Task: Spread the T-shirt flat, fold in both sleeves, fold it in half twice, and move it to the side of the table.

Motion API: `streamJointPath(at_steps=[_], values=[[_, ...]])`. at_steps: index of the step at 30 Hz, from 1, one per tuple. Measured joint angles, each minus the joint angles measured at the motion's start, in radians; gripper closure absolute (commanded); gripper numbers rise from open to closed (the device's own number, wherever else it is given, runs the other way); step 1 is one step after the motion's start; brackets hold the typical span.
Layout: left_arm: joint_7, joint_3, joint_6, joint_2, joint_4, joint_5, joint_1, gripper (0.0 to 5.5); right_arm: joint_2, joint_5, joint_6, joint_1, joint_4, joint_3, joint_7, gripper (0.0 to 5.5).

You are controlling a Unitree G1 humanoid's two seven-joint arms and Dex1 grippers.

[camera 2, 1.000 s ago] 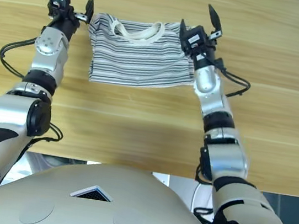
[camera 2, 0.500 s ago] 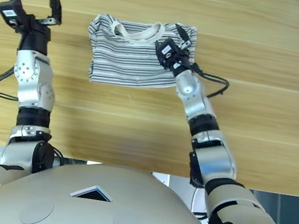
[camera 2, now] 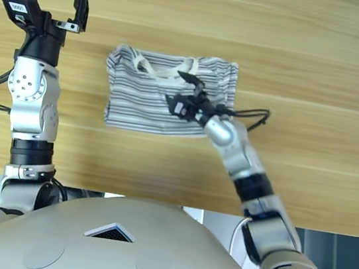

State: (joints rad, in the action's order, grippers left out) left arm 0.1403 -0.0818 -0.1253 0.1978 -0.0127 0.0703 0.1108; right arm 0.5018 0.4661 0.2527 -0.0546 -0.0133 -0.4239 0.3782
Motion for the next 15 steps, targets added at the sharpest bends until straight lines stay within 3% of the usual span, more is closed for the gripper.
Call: streamJointPath(at_steps=[6,10,15], values=[[0.106,0.085,-0.043,0.076,-0.048,-0.089,-0.03,0.11,0.2,0.01,0.0,-0.252,-0.227,0.111,0.015,1.67],[0.168,0.156,-0.129,0.117,-0.085,-0.151,-0.045,0.11,0.175,0.013,-0.009,-0.198,-0.187,0.148,-0.011,1.67],[0.442,0.254,-0.392,0.246,-0.095,-0.065,-0.139,0.11,0.069,-0.352,0.053,-0.206,-0.333,0.225,0.01,1.67]])
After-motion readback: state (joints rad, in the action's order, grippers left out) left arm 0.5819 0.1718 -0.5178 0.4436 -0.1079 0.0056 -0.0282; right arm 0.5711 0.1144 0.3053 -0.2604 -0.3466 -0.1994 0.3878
